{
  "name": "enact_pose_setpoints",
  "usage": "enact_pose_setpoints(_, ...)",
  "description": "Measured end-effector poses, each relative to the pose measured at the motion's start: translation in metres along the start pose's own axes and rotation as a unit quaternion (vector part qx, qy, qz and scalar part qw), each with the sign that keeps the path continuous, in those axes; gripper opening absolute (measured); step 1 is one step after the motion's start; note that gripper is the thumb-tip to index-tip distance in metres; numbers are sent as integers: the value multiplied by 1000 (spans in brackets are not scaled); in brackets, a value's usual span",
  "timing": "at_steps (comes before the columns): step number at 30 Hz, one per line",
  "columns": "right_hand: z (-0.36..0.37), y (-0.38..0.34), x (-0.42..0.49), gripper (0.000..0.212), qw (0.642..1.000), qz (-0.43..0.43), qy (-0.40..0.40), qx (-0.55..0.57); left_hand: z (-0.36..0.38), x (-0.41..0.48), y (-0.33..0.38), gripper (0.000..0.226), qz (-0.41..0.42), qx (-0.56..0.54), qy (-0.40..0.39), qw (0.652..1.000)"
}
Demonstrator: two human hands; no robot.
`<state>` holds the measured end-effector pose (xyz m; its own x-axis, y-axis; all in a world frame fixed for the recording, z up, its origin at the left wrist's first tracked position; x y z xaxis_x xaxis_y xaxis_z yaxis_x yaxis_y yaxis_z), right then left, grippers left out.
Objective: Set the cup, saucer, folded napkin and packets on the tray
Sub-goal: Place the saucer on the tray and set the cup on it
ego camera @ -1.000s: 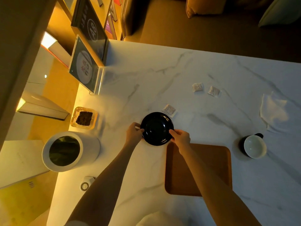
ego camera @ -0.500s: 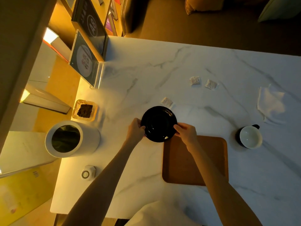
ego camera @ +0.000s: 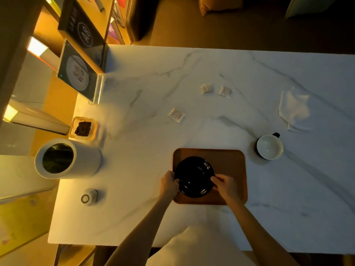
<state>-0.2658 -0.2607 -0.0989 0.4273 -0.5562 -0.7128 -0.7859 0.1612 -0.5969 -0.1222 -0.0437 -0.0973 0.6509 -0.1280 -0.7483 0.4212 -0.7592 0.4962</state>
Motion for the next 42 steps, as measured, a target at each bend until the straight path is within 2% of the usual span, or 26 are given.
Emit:
enact_pose_setpoints(5, 2, 0, 2, 30, 999, -8, -12, -35, 4, -4, -1, 13, -11, 21, 40, 999)
enact_pose_setpoints(10, -1, -8, 3, 28, 996, -36, -8, -80, 6, -3, -3, 15, -26, 30, 37, 999)
enact_pose_setpoints(18, -2, 6, 0, 38, 996, 9, 10, -91, 5, -5, -2, 13, -28, 11, 32, 999)
enact_pose_setpoints(34, -3, 11, -2, 39, 997, 32, 23, -60, 5, -9, 0, 18, -25, 10, 15, 1000)
enact_pose_setpoints(42, -1, 12, -2, 39, 998, 44, -3, -46, 5, -9, 4, 23, -35, 37, -3, 999)
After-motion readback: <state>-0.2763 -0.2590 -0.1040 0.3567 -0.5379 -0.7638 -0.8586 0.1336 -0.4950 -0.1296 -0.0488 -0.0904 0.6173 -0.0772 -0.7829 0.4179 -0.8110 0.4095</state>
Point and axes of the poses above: each hand's wrist, its own x-axis towards the middle knuckle, its own z-axis out of the palm, y = z × x, the point moved 10 cm from there along x, towards the middle knuckle, and after that the axes turned 2 degrees about y, right-handed, at the moved point
